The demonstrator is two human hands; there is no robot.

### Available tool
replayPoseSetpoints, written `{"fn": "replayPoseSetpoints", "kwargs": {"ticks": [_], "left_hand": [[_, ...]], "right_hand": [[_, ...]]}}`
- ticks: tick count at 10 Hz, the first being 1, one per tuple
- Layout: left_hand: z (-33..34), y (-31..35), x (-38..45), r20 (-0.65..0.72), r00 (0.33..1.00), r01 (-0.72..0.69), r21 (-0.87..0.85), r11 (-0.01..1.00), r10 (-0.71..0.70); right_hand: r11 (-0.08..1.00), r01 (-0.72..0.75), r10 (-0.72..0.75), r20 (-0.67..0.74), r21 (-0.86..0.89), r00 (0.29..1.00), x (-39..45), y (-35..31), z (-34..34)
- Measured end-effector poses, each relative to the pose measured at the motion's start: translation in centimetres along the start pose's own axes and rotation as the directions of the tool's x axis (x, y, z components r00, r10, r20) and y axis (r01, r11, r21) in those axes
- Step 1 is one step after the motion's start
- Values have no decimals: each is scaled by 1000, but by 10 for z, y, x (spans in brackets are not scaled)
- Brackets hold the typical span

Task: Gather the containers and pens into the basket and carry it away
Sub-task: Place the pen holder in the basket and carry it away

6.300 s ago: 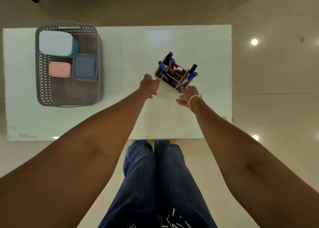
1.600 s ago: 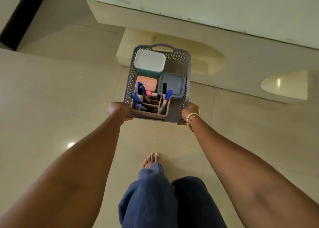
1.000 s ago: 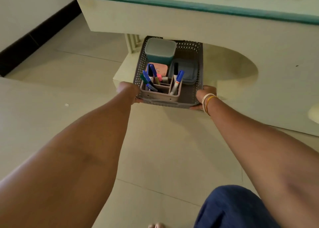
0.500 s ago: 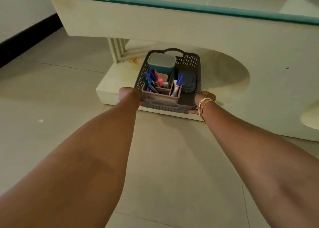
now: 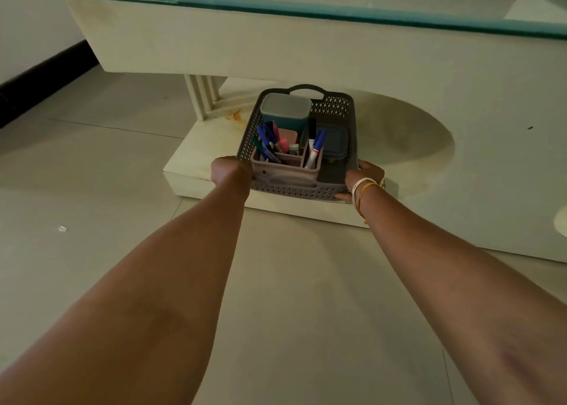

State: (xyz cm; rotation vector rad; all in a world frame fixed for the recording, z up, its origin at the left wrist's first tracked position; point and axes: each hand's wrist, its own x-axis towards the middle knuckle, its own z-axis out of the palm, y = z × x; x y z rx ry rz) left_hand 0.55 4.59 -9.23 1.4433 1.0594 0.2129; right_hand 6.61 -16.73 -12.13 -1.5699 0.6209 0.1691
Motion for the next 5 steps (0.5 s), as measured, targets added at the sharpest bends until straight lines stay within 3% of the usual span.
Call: {"fn": "replayPoseSetpoints", "kwargs": {"ticks": [1,3,4,5], "left_hand": [[-2,1,-2,41,999,-12,58,998,9],[-5,-1,2,114,993,59,-153,986,-42],[-2,4,-11,78,997,-7,-33,999,10],[-3,9,-34,30,983,-181,271,945,180]], "right_hand": [[1000,18,-17,22,-14,1000,1,0,-2],[998,41,-38,50,-50,998,14,2,-5],[987,33,-44,-66,-155,997,4,-3,-5],[955,-25,-30,-181,-296,983,-28,-3,-2]]}}
